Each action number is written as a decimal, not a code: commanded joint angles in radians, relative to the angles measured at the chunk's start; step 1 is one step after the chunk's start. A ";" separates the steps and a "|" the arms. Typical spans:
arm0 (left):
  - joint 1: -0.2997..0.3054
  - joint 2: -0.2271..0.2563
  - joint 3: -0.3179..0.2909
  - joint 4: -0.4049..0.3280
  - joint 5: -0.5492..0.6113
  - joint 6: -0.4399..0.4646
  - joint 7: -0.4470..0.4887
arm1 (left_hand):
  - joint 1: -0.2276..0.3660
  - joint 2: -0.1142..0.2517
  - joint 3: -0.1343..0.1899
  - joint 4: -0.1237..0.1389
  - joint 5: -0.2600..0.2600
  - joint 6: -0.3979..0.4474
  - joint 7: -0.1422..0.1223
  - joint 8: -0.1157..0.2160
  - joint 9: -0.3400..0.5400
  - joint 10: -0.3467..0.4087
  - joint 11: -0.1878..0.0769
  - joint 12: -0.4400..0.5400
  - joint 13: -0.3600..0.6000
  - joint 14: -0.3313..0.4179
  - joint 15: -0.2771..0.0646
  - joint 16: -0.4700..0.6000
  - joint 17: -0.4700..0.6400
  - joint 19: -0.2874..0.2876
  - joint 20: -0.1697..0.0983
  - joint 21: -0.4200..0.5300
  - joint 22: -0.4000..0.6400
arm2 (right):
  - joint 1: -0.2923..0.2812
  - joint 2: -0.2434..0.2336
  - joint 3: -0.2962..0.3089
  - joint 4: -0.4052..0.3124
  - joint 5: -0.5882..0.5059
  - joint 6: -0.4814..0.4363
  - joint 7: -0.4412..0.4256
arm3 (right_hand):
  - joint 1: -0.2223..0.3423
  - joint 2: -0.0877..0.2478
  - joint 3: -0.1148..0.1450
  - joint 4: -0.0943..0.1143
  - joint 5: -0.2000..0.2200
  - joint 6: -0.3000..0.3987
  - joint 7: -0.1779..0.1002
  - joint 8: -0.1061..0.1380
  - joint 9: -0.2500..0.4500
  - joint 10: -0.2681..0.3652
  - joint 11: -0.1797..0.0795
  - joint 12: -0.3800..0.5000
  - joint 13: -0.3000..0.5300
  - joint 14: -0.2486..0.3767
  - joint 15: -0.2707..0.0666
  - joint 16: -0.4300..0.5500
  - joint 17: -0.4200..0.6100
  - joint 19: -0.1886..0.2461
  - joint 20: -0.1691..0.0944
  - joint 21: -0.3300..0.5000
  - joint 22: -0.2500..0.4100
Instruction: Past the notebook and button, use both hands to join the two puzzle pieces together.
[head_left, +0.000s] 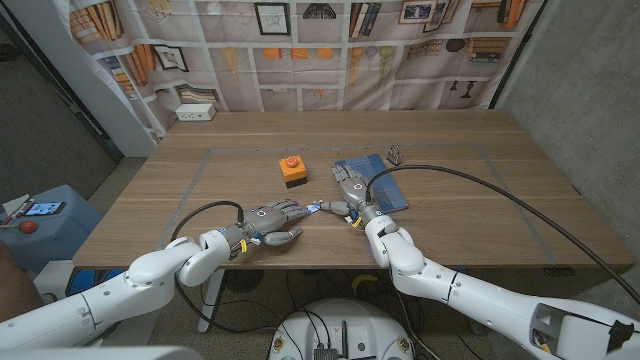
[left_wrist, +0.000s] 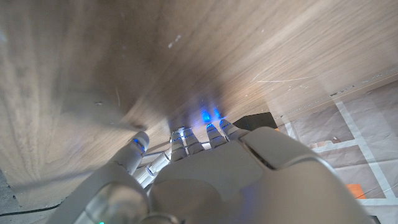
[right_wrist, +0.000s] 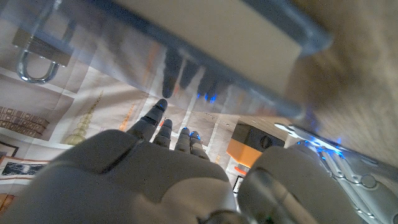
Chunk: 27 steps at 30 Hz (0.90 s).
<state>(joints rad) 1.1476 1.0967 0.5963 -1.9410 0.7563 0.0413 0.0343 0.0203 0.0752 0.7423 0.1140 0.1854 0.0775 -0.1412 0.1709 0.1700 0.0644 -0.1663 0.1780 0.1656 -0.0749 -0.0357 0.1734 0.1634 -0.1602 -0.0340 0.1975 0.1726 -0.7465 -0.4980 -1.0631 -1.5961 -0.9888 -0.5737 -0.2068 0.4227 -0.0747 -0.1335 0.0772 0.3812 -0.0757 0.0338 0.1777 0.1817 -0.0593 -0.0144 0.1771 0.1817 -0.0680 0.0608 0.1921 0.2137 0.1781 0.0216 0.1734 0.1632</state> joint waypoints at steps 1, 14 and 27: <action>0.002 0.000 0.001 -0.002 0.003 0.002 0.003 | 0.006 0.088 0.002 -0.005 -0.001 0.067 0.056 0.010 0.004 0.063 0.047 0.008 0.006 -0.006 -0.080 0.001 0.003 0.003 -0.049 -0.001 0.002 | 0.004 0.007 -0.012 0.023 0.001 -0.015 -0.009 | 0.006 0.006 -0.008 0.002 0.005 -0.010 -0.004 0.007 -0.001 -0.005 0.001 0.003 0.001 -0.006 -0.001 0.003 0.001 -0.001 -0.003 0.009 0.001; 0.005 0.002 -0.001 -0.005 0.003 0.006 0.004 | 0.005 0.087 0.002 -0.005 -0.001 0.071 0.057 0.012 0.004 0.066 0.046 0.010 0.006 -0.004 -0.080 0.002 0.003 0.003 -0.049 -0.002 0.002 | 0.005 0.009 -0.021 0.030 -0.001 -0.029 -0.017 | 0.011 0.010 -0.008 0.000 0.006 -0.008 -0.006 0.010 -0.001 -0.005 0.001 0.005 0.001 -0.001 -0.002 0.006 -0.001 0.003 -0.002 0.010 0.001; 0.015 0.006 -0.006 -0.008 -0.004 0.015 0.011 | 0.005 0.088 0.003 -0.004 -0.001 0.073 0.056 0.012 0.004 0.068 0.047 0.011 0.006 -0.003 -0.079 0.002 0.003 0.003 -0.048 -0.002 0.002 | 0.001 0.014 -0.035 0.029 -0.021 -0.063 -0.011 | 0.017 0.014 -0.009 -0.001 0.008 -0.003 -0.010 0.014 -0.001 -0.005 0.003 0.006 0.001 -0.001 -0.002 0.008 -0.003 0.006 -0.003 0.010 0.001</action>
<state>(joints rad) 1.1545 1.0990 0.5954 -1.9458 0.7588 0.0479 0.0385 0.0203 0.0752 0.7424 0.1141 0.1854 0.0775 -0.1411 0.1748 0.1699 0.0644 -0.1663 0.1781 0.1656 -0.0749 -0.0357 0.1734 0.1655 -0.1602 -0.0340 0.1975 0.1726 -0.7421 -0.4896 -1.0873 -1.5687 -0.9958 -0.6107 -0.2225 0.4340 -0.0633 -0.1334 0.0773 0.3849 -0.0792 0.0302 0.1817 0.1818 -0.0592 -0.0144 0.1771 0.1818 -0.0679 0.0608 0.1922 0.2090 0.1781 0.0216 0.1777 0.1628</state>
